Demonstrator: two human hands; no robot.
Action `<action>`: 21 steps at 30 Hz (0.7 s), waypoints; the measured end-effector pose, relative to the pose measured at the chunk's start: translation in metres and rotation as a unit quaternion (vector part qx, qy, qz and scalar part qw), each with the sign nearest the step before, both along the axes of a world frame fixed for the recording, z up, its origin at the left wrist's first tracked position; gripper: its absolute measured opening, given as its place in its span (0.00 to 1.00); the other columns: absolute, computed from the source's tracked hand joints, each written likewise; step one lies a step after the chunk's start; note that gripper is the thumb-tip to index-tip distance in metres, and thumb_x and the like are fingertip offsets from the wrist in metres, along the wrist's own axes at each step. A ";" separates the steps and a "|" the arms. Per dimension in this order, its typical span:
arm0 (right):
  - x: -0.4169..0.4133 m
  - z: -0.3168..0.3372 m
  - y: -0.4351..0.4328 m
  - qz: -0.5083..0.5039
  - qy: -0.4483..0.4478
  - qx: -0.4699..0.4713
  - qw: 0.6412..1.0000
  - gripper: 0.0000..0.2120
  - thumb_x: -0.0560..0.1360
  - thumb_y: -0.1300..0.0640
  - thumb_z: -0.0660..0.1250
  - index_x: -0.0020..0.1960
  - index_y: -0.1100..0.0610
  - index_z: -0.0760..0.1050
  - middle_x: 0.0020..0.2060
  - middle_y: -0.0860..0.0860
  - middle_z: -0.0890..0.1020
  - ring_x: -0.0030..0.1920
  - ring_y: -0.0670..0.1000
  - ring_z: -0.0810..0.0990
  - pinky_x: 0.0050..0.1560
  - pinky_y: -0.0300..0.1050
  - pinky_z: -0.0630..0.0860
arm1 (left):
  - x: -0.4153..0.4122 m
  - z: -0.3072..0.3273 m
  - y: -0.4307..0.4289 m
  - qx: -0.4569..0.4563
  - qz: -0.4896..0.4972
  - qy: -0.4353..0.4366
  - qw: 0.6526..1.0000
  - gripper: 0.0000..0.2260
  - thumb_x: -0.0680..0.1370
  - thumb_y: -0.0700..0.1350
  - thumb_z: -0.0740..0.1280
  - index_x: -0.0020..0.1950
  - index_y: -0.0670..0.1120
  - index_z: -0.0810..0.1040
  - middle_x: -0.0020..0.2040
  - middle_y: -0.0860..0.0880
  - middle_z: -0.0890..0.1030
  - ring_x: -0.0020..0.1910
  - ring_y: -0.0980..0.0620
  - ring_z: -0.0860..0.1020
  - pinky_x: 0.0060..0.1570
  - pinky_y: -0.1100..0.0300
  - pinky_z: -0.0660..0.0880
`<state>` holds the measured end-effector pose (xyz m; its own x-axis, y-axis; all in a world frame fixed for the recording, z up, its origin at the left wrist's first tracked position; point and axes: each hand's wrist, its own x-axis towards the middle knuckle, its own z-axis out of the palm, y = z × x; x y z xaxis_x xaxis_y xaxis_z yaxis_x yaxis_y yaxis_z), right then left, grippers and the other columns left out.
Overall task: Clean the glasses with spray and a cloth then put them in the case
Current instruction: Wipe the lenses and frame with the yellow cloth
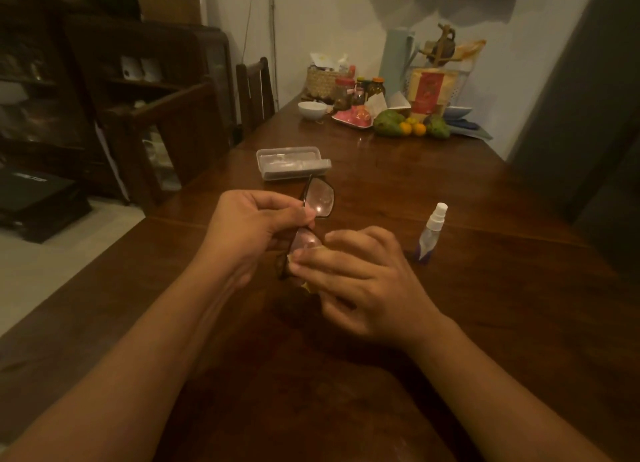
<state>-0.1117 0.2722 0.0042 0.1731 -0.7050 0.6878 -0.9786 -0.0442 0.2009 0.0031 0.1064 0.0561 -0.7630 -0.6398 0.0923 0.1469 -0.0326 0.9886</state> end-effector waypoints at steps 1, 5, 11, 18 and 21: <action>-0.003 -0.001 0.001 0.002 0.006 -0.005 1.000 0.21 0.79 0.51 0.66 0.71 0.47 0.74 0.70 0.43 0.76 0.70 0.51 0.71 0.62 0.53 0.66 | 0.000 0.000 -0.001 -0.002 0.004 -0.002 1.000 0.11 0.62 0.45 0.79 0.41 0.41 0.87 0.38 0.40 0.86 0.32 0.47 0.85 0.30 0.59 0.79; -0.013 0.000 0.002 -0.056 -0.005 -0.058 0.997 0.20 0.79 0.49 0.66 0.70 0.47 0.75 0.68 0.44 0.78 0.69 0.53 0.71 0.61 0.55 0.67 | -0.001 -0.001 -0.001 -0.018 -0.001 0.005 1.000 0.09 0.64 0.44 0.79 0.41 0.41 0.87 0.38 0.41 0.86 0.33 0.48 0.85 0.32 0.59 0.80; -0.005 -0.008 -0.005 -0.028 0.002 -0.032 0.999 0.23 0.81 0.47 0.62 0.75 0.46 0.68 0.69 0.44 0.73 0.67 0.53 0.70 0.65 0.51 0.63 | -0.002 -0.003 -0.001 -0.025 -0.003 -0.003 1.000 0.05 0.66 0.41 0.78 0.39 0.40 0.86 0.36 0.41 0.86 0.32 0.48 0.84 0.31 0.58 0.80; -0.017 -0.007 0.001 -0.048 0.002 -0.046 0.998 0.23 0.81 0.53 0.65 0.75 0.48 0.67 0.64 0.46 0.77 0.62 0.53 0.71 0.56 0.54 0.69 | -0.002 -0.002 0.001 -0.033 -0.008 -0.004 0.999 0.09 0.63 0.44 0.79 0.39 0.40 0.86 0.37 0.41 0.86 0.33 0.48 0.84 0.34 0.58 0.82; -0.007 -0.007 -0.004 -0.029 0.004 -0.027 0.999 0.22 0.82 0.52 0.63 0.76 0.48 0.67 0.66 0.46 0.75 0.62 0.53 0.71 0.59 0.53 0.67 | -0.002 -0.003 0.001 -0.026 -0.011 0.000 1.000 0.06 0.67 0.39 0.78 0.40 0.39 0.86 0.35 0.41 0.86 0.31 0.49 0.83 0.31 0.60 0.80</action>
<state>-0.1186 0.2686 -0.0031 0.1379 -0.6765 0.7234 -0.9776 0.0242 0.2091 0.0011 0.1074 0.0531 -0.7772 -0.6166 0.1254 0.1476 0.0150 0.9889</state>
